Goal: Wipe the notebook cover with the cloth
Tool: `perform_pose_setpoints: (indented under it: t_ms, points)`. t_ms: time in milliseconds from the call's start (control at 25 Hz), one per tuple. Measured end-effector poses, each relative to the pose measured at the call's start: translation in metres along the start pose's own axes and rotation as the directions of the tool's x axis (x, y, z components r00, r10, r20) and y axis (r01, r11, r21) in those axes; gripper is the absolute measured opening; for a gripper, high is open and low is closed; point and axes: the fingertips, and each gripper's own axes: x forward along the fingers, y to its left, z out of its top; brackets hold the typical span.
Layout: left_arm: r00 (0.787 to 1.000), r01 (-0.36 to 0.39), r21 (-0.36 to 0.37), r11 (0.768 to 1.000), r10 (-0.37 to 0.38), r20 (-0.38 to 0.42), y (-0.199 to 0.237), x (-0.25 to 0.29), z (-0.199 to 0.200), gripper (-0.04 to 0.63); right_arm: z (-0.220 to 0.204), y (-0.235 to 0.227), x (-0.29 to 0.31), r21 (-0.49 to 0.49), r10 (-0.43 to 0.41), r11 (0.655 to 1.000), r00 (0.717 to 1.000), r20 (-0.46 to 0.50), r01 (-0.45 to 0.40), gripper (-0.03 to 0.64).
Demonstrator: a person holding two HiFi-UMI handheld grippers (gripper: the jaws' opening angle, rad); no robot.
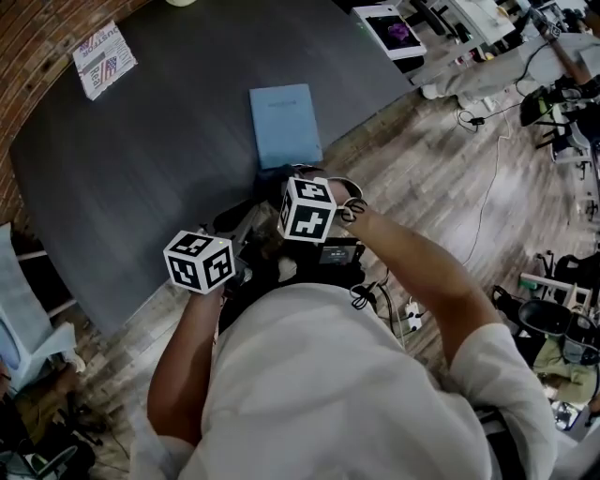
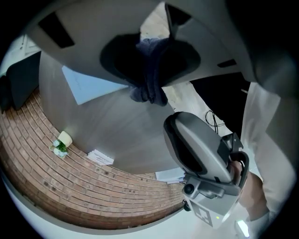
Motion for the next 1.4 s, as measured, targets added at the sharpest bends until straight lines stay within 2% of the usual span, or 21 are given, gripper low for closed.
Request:
perform_pose_setpoints:
  t_ms: [360,760,1160,1400]
  points:
    - [0.999,0.029,0.022,0.999,-0.030,0.034,-0.006,-0.017,0.012,0.043,0.014,-0.001,-0.024,0.093,-0.053,0.995,0.997,0.057,0.048,0.118]
    - [0.989,0.050,0.045,0.998,-0.056,0.139,-0.019,-0.047,0.046,0.043,0.033,-0.014,-0.070,0.225,-0.174,0.965,0.974,0.148,0.138,0.120]
    - [0.970,0.083,0.091,0.992,-0.101,0.221,-0.042,-0.075,0.077,0.043,0.038,-0.022,-0.124,0.421,-0.312,0.886,0.922,0.228,0.196,0.120]
    - [0.955,0.082,0.124,0.989,-0.114,0.273,-0.061,-0.090,0.091,0.044,0.035,-0.022,-0.165,0.536,-0.393,0.824,0.866,0.310,0.182,0.120]
